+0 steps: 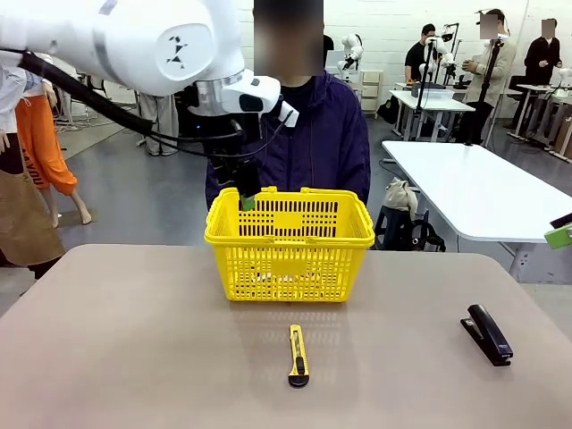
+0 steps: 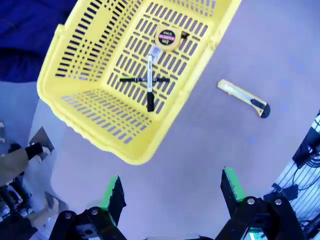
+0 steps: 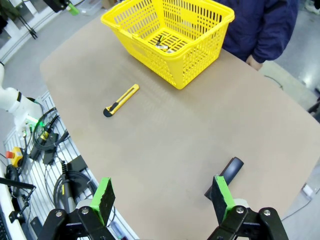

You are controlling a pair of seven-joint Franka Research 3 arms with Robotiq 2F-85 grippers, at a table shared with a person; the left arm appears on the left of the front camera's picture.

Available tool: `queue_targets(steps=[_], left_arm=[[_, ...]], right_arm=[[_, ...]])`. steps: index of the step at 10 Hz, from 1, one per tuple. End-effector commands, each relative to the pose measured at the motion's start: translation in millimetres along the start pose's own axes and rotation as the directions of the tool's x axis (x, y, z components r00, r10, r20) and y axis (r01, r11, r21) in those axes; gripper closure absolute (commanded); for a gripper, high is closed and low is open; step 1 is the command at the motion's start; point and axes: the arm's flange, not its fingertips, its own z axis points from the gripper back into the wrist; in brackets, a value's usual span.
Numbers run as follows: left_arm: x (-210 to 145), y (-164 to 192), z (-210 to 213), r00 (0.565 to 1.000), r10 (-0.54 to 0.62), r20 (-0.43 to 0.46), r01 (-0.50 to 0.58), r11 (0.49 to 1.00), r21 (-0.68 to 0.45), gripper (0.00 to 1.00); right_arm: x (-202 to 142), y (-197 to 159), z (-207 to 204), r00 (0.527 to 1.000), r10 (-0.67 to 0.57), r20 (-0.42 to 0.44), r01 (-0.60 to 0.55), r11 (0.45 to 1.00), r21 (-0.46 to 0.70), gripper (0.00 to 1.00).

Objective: Place the items the person wants into the basket.
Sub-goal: Pick up the item the person points to and place it in the Market Basket.

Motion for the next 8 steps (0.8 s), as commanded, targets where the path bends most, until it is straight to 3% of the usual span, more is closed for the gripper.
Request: queue_targets(steps=[1,3,8], left_arm=[[-31,-17,-7,0.999,0.030,0.034,-0.030,1.000,-0.003,0.00],[-37,1,-4,0.999,0.051,0.012,-0.051,0.999,-0.019,0.00],[-29,-5,-4,1.000,0.028,-0.006,-0.028,1.000,0.005,0.00]], right_arm=[[0,-1,0,1.000,-0.003,-0.002,0.003,1.000,0.007,0.00],[0,-1,0,1.000,-0.003,-0.002,0.003,1.000,0.007,0.00],[0,-1,0,1.000,-0.003,-0.002,0.003,1.000,0.007,0.00]])
